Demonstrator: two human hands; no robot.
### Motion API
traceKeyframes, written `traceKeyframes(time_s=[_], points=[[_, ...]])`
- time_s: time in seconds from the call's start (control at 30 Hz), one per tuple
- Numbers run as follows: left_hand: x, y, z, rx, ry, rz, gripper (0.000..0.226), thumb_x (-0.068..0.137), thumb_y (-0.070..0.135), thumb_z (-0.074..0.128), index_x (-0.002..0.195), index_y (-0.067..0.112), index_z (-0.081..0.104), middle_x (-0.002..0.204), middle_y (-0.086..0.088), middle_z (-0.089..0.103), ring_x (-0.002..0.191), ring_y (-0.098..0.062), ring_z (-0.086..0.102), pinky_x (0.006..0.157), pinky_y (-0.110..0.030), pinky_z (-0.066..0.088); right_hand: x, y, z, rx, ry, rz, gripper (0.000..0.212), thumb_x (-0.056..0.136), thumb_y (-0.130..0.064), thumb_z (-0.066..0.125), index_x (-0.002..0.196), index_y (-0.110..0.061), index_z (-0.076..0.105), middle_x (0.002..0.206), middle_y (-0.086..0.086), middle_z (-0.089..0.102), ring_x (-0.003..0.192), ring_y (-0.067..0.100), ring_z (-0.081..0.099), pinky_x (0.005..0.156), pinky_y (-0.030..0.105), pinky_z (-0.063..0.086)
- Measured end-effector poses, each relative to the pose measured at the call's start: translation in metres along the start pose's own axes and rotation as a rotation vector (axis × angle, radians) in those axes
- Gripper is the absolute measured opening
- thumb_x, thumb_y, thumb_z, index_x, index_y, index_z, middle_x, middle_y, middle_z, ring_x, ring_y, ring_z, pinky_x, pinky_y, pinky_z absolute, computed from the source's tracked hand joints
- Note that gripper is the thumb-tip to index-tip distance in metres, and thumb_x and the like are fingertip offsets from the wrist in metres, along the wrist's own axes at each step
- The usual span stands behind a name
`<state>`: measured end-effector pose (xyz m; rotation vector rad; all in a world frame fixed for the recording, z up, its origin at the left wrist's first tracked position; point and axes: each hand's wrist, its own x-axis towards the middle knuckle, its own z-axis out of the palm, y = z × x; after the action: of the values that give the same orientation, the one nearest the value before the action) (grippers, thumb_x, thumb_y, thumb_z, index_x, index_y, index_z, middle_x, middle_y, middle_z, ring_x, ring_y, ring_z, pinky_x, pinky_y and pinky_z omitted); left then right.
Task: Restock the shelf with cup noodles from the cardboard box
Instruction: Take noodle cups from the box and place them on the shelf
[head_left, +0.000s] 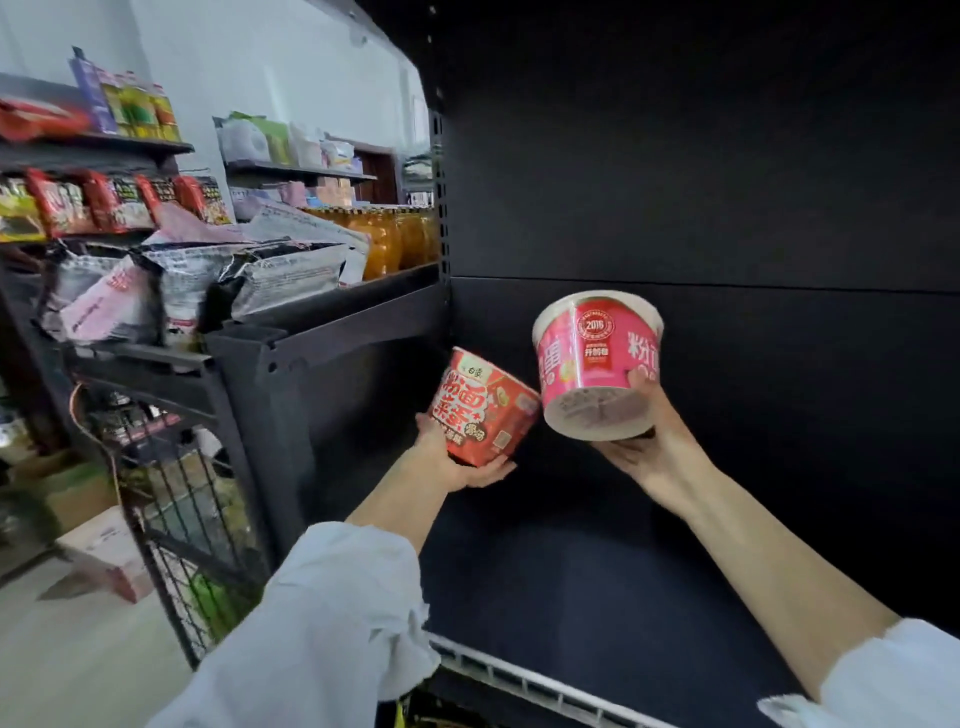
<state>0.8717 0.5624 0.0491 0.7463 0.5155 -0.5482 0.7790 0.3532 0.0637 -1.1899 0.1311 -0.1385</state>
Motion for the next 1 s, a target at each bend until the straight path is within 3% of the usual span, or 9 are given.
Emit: traceKeyframes(time_s=[0.07,0.17,0.3,0.4,0.5,0.67,0.77,0.87,1.0], points=[[0.025,-0.003,-0.012,0.011,-0.031,0.0,0.082,0.092,0.065,0.022,0.122,-0.007,0.047,0.128,-0.032,0.046,0.126,-0.051,0.039,0.096,-0.061,0.042,0.01,0.008,0.009,-0.025,0.01,-0.058,0.062,0.062,-0.058,0.072,0.11,-0.023,0.055,0.121,0.008,0.062,0.111,0.02,0.06,0.091,0.031,0.049],[0.05,-0.01,-0.03,0.216,0.111,0.126,0.053,0.104,0.033,0.02,0.119,0.001,0.059,0.115,-0.021,0.066,0.109,-0.029,0.064,0.095,-0.041,0.048,0.02,0.024,0.022,-0.027,0.033,-0.138,0.09,0.053,-0.06,0.074,0.126,-0.015,0.048,0.122,0.008,0.062,0.109,0.018,0.063,0.095,0.034,0.05],[0.049,-0.009,-0.024,0.481,0.337,0.464,0.035,0.098,0.014,0.042,0.131,0.002,0.049,0.132,-0.018,0.054,0.122,-0.033,0.051,0.102,-0.038,0.043,0.024,0.044,0.036,-0.117,0.137,-0.192,0.103,0.046,-0.062,0.074,0.128,-0.014,0.035,0.118,0.002,0.06,0.106,0.016,0.063,0.098,0.034,0.048],[0.038,-0.001,-0.018,0.533,0.222,0.551,0.027,0.095,0.016,0.047,0.119,0.011,0.058,0.124,-0.012,0.06,0.114,-0.031,0.054,0.094,-0.041,0.046,0.026,0.058,0.045,-0.269,0.169,-0.21,0.096,0.058,-0.061,0.077,0.129,-0.016,0.031,0.118,-0.003,0.058,0.106,0.01,0.06,0.095,0.028,0.047],[0.03,0.004,-0.021,0.536,0.086,0.458,0.03,0.1,0.028,0.036,0.112,0.013,0.059,0.126,-0.011,0.058,0.119,-0.03,0.051,0.097,-0.048,0.04,0.027,0.064,0.055,-0.378,0.163,-0.257,0.073,0.079,-0.041,0.068,0.134,-0.016,0.026,0.106,-0.014,0.053,0.089,-0.006,0.052,0.068,0.008,0.043],[0.02,0.007,-0.021,0.536,-0.008,0.434,0.051,0.098,0.046,0.034,0.141,0.018,0.04,0.139,-0.011,0.05,0.129,-0.032,0.044,0.107,-0.058,0.033,0.036,0.073,0.068,-0.551,0.207,-0.315,0.083,0.067,-0.06,0.069,0.13,-0.029,0.024,0.116,-0.008,0.051,0.103,0.013,0.056,0.081,0.027,0.043],[0.011,0.009,-0.012,0.61,-0.092,0.519,0.056,0.095,0.057,0.032,0.143,0.028,0.037,0.14,-0.004,0.05,0.129,-0.03,0.045,0.106,-0.061,0.028,0.039,0.08,0.073,-0.618,0.211,-0.332,0.089,0.068,-0.056,0.073,0.134,-0.028,0.021,0.117,-0.009,0.049,0.103,0.012,0.054,0.081,0.026,0.043],[0.008,0.012,-0.006,0.684,-0.12,0.599,0.057,0.09,0.063,0.034,0.14,0.035,0.038,0.139,0.001,0.051,0.129,-0.028,0.046,0.107,-0.062,0.027,0.04,0.09,0.074,-0.7,0.216,-0.287,0.105,0.053,-0.066,0.073,0.135,-0.025,0.022,0.126,-0.004,0.047,0.117,0.016,0.05,0.095,0.036,0.047],[0.012,0.017,-0.009,0.7,-0.088,0.594,0.059,0.09,0.065,0.033,0.143,0.039,0.031,0.145,0.001,0.045,0.132,-0.03,0.042,0.106,-0.062,0.027,0.05,0.094,0.075,-0.816,0.216,-0.235,0.092,0.063,-0.042,0.083,0.132,-0.013,0.029,0.135,0.005,0.041,0.133,0.021,0.033,0.105,0.04,0.038]])
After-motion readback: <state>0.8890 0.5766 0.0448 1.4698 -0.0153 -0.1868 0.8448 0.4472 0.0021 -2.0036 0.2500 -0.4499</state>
